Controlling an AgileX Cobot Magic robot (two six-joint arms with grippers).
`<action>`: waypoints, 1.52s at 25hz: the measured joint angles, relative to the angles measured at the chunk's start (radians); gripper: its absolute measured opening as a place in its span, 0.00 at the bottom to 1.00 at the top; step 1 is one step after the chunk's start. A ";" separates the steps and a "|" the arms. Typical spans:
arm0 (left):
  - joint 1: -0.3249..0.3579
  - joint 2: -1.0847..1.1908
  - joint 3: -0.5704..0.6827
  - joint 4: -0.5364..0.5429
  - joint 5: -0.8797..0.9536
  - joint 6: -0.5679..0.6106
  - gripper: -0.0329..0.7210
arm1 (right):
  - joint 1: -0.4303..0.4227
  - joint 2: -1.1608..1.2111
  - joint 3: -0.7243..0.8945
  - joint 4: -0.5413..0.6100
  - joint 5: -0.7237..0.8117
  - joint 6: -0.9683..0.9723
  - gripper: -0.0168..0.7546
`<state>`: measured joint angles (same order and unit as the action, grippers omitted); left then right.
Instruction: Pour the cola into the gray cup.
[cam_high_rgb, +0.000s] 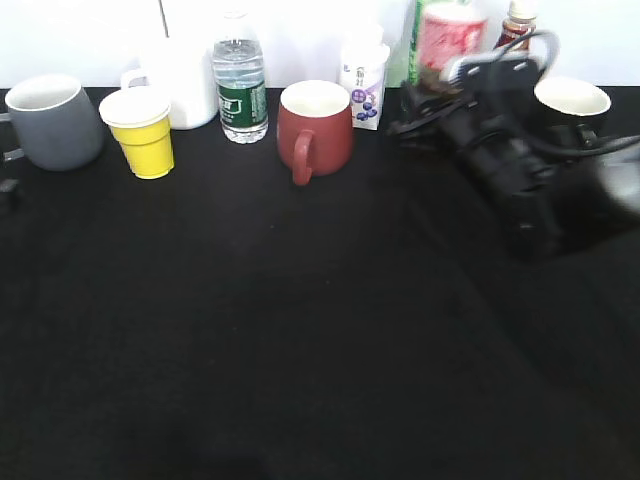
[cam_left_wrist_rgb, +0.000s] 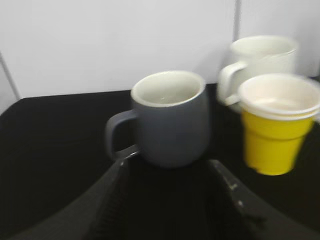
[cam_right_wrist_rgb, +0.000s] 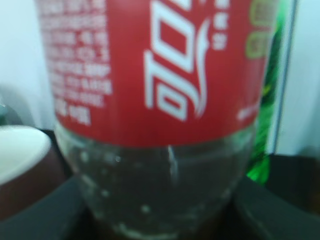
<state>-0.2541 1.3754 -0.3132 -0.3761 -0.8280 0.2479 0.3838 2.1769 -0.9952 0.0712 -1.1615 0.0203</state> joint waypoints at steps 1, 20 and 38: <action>-0.001 -0.041 0.000 0.032 0.038 0.000 0.54 | 0.000 0.040 -0.036 0.001 0.001 0.000 0.52; -0.038 -0.218 -0.186 0.082 0.688 0.000 0.54 | 0.015 -0.478 0.128 -0.086 0.943 -0.029 0.83; -0.038 -1.264 -0.355 0.467 2.019 -0.255 0.74 | 0.027 -1.902 0.425 -0.138 2.252 0.051 0.78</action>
<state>-0.2922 0.1118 -0.6677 0.0911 1.1910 -0.0068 0.4109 0.2748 -0.5699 -0.0665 1.0910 0.0711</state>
